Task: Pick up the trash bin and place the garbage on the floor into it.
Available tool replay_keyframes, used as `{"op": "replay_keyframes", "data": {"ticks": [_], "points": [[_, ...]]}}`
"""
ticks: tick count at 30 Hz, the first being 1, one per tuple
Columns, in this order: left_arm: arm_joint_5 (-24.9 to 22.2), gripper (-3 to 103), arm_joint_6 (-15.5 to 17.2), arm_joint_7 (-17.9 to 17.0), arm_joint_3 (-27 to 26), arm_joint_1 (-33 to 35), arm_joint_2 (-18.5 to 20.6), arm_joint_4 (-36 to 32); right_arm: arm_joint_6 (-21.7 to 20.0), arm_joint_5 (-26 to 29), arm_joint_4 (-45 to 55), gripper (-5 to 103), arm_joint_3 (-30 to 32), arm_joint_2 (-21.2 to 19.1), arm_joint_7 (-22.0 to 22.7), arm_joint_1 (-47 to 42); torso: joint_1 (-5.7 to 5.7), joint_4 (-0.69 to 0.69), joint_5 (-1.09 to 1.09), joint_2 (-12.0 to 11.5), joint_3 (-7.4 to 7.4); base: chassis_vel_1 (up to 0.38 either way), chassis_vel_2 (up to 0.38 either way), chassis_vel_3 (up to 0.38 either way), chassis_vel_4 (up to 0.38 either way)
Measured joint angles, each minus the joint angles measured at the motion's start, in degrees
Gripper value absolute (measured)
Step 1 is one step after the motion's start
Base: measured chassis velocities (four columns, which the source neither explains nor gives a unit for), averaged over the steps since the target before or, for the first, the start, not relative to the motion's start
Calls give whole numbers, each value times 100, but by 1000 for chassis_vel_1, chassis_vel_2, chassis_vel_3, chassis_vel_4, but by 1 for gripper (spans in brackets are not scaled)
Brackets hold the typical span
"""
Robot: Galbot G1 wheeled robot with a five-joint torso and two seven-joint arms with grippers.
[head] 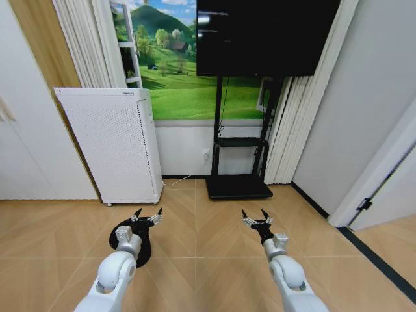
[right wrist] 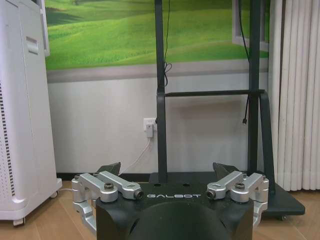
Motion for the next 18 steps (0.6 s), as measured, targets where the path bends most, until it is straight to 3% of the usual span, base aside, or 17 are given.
{"op": "replay_keyframes", "data": {"ticks": [6,13,15,18], "points": [[-327,100,14,69,-248,-13,384,213,136,46,-251,100,61,-206,-71,46,51,3,-1,165,114,0,0,0,0],[-855,100,71,125,-591,-155,521,435,201,138,-360,100,161,-234,84,16,87,1,-1,288,201,0,0,0,0],[-1120,100,101,398,-702,-209,576,547,205,320,-390,100,191,-195,95,11,111,2,-1,363,253,0,0,0,0],[-1070,100,5,673,-739,-232,599,678,205,425,-398,100,203,-173,89,12,123,1,-1,400,276,0,0,0,0]]}}
